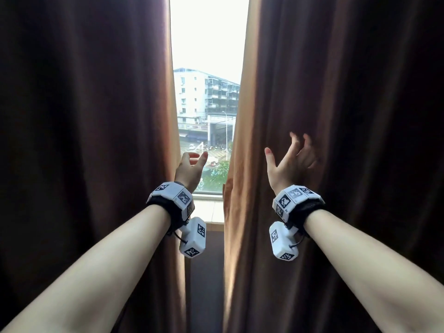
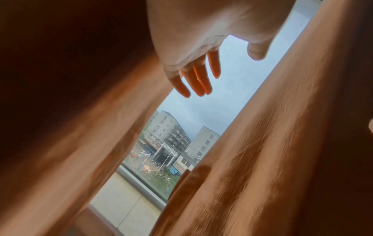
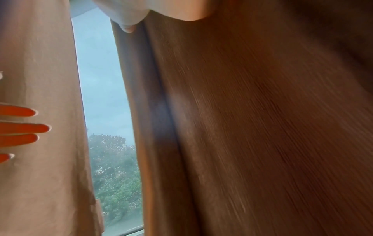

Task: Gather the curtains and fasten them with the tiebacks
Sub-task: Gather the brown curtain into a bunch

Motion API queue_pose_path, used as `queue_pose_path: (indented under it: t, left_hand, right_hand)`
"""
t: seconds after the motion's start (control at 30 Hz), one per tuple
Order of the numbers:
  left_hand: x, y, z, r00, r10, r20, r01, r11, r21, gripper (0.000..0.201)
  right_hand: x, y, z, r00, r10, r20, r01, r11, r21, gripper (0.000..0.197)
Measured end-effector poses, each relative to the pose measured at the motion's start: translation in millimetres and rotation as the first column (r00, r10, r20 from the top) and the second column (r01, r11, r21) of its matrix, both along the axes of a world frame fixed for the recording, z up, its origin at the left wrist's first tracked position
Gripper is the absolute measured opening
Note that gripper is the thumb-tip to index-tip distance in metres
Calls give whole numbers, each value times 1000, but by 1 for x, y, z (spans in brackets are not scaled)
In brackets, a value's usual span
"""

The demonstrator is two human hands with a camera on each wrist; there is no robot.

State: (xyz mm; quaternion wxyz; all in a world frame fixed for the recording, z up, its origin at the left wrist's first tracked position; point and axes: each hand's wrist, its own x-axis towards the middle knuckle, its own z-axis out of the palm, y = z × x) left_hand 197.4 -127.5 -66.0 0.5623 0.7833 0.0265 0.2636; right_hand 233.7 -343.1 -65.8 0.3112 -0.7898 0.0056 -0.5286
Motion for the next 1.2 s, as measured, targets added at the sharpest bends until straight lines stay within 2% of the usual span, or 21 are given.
queue_pose_path:
  t: [0.1, 0.2, 0.3, 0.37, 0.47, 0.53, 0.63, 0.73, 0.9, 0.97, 1.03, 1.13, 1.2]
  left_hand:
    - [25, -11, 5, 999, -40, 8, 40, 999, 31, 55]
    - [51, -18, 9, 997, -80, 20, 78, 995, 62, 66]
    - [83, -32, 13, 991, -131, 15, 131, 991, 20, 90]
    - [102, -46, 15, 976, -218, 1, 218, 976, -9, 104]
    - [133, -64, 19, 938, -343, 47, 345, 938, -35, 110]
    - [154, -78, 20, 871, -477, 117, 489, 864, -122, 116]
    - [177, -103, 16, 781, -612, 122, 624, 770, -134, 85]
    - [192, -126, 15, 650, -752, 107, 760, 640, -119, 82]
    - [200, -155, 23, 428, -901, 74, 904, 424, -63, 91]
    - [196, -167, 21, 374, -924, 79, 927, 371, -57, 87]
    - [195, -185, 19, 283, -955, 84, 958, 277, -77, 82]
    - [191, -207, 15, 259, -957, 127, 963, 245, -115, 81]
    - [191, -224, 11, 242, -960, 139, 968, 228, -109, 91]
  right_hand:
    - [19, -7, 1, 988, -92, 123, 106, 988, -115, 66]
    - [32, -13, -3, 977, -117, 176, 144, 978, -148, 67]
    - [42, -26, -6, 964, -163, 208, 201, 963, -178, 65]
    - [46, -38, -6, 951, -212, 226, 264, 937, -231, 63]
    - [52, -51, -2, 925, -295, 240, 351, 904, -244, 63]
    - [55, -61, 2, 904, -359, 233, 407, 888, -215, 66]
    - [55, -70, 4, 886, -421, 194, 451, 880, -150, 71]
    - [54, -73, 9, 872, -454, 183, 461, 887, 6, 74]
    - [43, -59, 23, 931, -327, 162, 294, 935, 198, 83]
    - [37, -56, 25, 951, -270, 151, 231, 945, 231, 87]
    - [33, -57, 24, 945, -280, 166, 227, 932, 281, 90]
    - [24, -58, 24, 952, -210, 222, 135, 941, 312, 98]
    - [21, -64, 20, 968, -180, 175, 125, 950, 285, 104]
